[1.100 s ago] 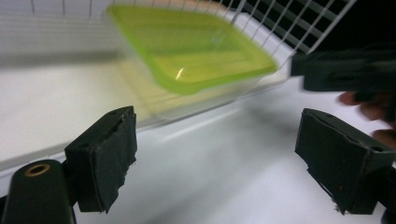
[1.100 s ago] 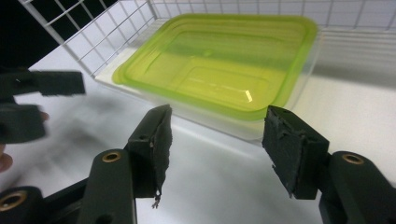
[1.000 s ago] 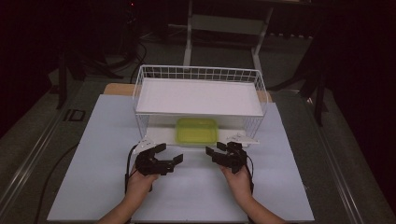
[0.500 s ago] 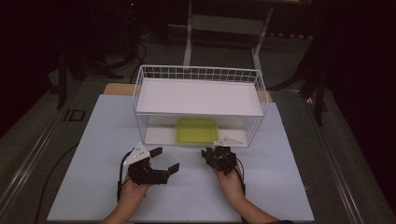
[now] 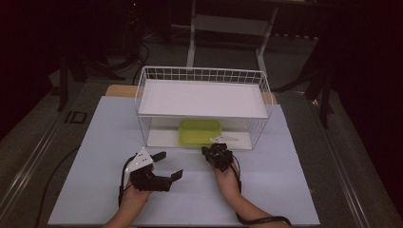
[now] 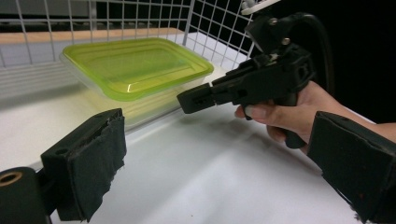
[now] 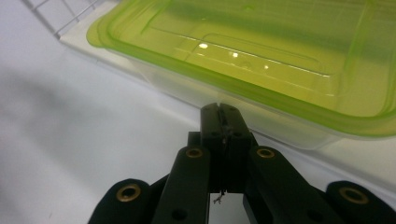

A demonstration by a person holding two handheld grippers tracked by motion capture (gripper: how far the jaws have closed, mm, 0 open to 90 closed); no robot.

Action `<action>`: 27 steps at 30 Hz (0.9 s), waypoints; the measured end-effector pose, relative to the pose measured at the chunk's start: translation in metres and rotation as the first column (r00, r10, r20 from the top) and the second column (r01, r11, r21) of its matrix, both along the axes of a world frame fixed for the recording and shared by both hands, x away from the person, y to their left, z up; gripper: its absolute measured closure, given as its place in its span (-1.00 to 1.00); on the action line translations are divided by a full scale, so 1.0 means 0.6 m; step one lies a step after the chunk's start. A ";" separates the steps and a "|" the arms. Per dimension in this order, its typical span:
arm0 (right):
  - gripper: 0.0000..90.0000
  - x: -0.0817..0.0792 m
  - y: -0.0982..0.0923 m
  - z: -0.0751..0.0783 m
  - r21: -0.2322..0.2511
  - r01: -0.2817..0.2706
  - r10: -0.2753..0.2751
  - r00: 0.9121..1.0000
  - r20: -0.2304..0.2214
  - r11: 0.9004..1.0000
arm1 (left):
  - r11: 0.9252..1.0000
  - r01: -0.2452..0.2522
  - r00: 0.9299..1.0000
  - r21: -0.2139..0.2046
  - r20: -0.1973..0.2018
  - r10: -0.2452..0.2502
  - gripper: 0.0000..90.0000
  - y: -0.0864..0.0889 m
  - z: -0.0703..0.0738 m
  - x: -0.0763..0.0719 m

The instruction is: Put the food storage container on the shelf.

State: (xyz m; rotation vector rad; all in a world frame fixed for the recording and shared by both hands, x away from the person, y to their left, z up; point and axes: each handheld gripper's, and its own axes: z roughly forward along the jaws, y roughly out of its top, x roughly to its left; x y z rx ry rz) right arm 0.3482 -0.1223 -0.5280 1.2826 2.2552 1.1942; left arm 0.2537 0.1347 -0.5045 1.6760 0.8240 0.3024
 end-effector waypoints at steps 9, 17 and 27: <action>0.99 0.032 0.013 0.001 0.016 0.001 -0.002 1.000 0.027 1.000 | 1.000 -0.002 1.000 0.004 -0.005 0.002 -0.88 0.000 -0.003 0.002; 0.99 0.052 0.028 -0.004 0.018 0.012 -0.013 0.999 0.036 1.000 | 1.000 -0.007 1.000 0.012 0.001 0.007 -0.88 0.000 -0.006 0.002; 0.99 0.081 0.036 0.001 0.019 0.047 -0.048 0.998 0.042 0.999 | 1.000 -0.012 1.000 0.003 -0.001 0.012 -0.88 0.004 -0.004 0.001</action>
